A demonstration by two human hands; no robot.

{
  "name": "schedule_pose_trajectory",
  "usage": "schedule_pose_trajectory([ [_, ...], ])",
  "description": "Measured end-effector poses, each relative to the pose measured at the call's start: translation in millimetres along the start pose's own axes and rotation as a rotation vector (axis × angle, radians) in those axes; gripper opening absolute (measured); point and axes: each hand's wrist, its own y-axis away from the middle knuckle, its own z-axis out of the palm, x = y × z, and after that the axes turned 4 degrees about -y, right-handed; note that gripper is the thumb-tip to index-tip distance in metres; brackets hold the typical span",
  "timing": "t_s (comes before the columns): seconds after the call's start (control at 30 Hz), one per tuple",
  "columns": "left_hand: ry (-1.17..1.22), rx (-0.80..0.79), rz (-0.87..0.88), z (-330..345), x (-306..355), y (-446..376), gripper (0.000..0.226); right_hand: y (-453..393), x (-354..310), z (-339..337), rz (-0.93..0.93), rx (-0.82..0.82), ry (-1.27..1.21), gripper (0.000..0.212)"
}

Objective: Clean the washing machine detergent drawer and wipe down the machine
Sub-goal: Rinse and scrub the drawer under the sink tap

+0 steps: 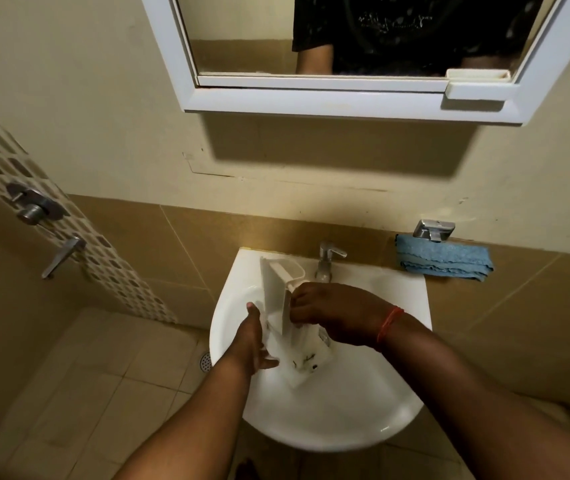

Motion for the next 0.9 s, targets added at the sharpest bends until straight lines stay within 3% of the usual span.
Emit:
schedule_pose_trajectory([
  [0.1,0.231,-0.106,-0.087,7,7,11,0.087,7,0,-3,-0.069,0.010,0.016,0.035],
  [0.23,0.336,-0.165,-0.113,2,13,3,0.096,15,1,-9,-0.113,0.000,0.044,0.037],
  [0.4,0.280,-0.371,-0.124,-3,24,-6,0.100,22,10,1,-0.184,-0.091,0.093,0.037],
  [0.5,0.197,-0.400,-0.163,-2,29,-1,0.088,27,17,4,-0.204,-0.103,0.105,0.039],
  [0.63,0.212,-0.338,-0.120,11,35,5,0.039,35,16,12,-0.208,-0.011,0.114,0.029],
  [0.77,0.073,-0.228,0.012,20,40,7,0.016,54,4,41,-0.010,0.271,-0.087,0.035],
  [0.9,0.094,-0.290,0.023,14,30,6,0.004,61,-14,80,0.599,0.747,-0.600,0.053],
])
